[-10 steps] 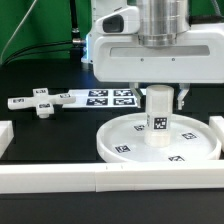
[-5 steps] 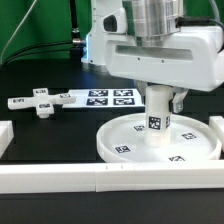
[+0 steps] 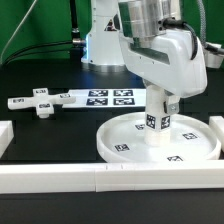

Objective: Assemble round table

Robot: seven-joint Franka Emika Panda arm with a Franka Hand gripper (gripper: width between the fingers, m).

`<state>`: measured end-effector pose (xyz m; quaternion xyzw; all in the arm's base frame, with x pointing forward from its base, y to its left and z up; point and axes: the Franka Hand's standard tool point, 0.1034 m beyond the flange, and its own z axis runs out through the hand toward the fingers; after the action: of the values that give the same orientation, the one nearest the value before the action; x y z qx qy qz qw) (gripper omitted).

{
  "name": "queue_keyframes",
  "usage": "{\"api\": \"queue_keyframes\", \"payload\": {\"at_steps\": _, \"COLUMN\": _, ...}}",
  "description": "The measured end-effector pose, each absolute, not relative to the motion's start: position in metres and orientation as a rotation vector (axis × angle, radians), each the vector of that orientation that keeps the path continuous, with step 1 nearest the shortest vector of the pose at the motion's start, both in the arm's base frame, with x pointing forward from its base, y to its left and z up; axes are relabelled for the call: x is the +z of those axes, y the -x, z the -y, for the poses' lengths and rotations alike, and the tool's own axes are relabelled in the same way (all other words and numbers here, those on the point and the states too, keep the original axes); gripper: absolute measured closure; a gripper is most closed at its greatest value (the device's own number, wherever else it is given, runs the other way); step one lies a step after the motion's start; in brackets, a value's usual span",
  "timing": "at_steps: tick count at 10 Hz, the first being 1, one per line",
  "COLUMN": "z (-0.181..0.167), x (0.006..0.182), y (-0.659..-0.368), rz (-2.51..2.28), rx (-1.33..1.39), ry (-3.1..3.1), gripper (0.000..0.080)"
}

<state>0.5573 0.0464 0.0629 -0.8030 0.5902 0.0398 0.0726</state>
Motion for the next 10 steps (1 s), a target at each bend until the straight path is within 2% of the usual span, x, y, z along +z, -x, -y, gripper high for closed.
{"api": "queue_keyframes", "payload": {"at_steps": 1, "z": -0.045, "x": 0.063, "y": -0.556, "rz": -1.687, "rx": 0.119, "ry": 2.474, "gripper": 0.039}}
{"api": "queue_keyframes", "payload": {"at_steps": 2, "z": -0.039, "x": 0.064, "y": -0.556, "rz": -1.61, "rx": 0.126, "ry": 2.528, "gripper": 0.0226}}
{"api": "queue_keyframes", "payload": {"at_steps": 3, "z": -0.041, "x": 0.069, "y": -0.556, "rz": -1.576, "rx": 0.145, "ry": 2.552, "gripper": 0.0174}}
{"api": "queue_keyframes", "payload": {"at_steps": 7, "z": -0.041, "x": 0.07, "y": -0.556, "rz": -1.069, "rx": 0.104, "ry": 2.787, "gripper": 0.0151}}
{"api": "queue_keyframes", "payload": {"at_steps": 10, "z": -0.044, "x": 0.075, "y": -0.561, "rz": -0.451, "rx": 0.06, "ry": 2.982, "gripper": 0.015}}
